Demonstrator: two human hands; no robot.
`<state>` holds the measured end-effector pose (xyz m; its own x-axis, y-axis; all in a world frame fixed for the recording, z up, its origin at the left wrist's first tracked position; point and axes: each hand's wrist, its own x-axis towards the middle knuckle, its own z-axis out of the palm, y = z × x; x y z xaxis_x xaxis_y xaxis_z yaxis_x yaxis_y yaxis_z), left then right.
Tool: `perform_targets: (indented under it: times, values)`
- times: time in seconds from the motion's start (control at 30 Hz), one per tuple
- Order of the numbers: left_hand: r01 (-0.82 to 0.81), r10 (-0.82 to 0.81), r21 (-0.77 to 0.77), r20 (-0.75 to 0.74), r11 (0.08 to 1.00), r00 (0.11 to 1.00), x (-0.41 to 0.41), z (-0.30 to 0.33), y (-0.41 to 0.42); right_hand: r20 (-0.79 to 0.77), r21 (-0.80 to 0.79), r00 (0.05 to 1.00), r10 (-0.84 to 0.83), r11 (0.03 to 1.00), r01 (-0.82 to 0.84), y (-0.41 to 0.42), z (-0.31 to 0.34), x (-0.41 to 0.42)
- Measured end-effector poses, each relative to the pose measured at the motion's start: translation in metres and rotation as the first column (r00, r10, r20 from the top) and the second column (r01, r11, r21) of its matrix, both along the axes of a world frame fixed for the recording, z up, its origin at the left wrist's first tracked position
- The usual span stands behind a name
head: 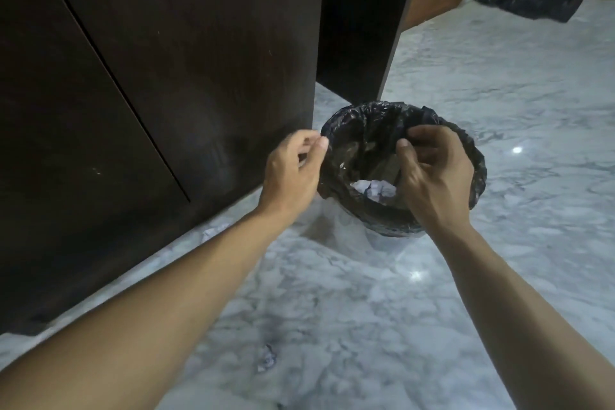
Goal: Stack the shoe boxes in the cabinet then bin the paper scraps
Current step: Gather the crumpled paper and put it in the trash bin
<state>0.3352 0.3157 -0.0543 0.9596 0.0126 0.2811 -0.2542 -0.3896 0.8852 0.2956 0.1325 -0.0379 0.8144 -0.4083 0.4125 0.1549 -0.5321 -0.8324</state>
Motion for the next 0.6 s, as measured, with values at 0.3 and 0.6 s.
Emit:
perform_targets:
  times: [0.3, 0.6]
  values:
    - [0.008, 0.051, 0.419, -0.13, 0.908, 0.99, -0.13, -0.146, 0.061, 0.015, -0.08, 0.918, 0.396, 0.916, -0.394, 0.094, -0.037, -0.043]
    - [0.183, -0.052, 0.795, -0.188, 0.578, 0.981, -0.186, -0.219, 0.083, -0.307, -0.14, 0.834, 0.458, 0.845, -0.516, 0.113, -0.114, -0.046]
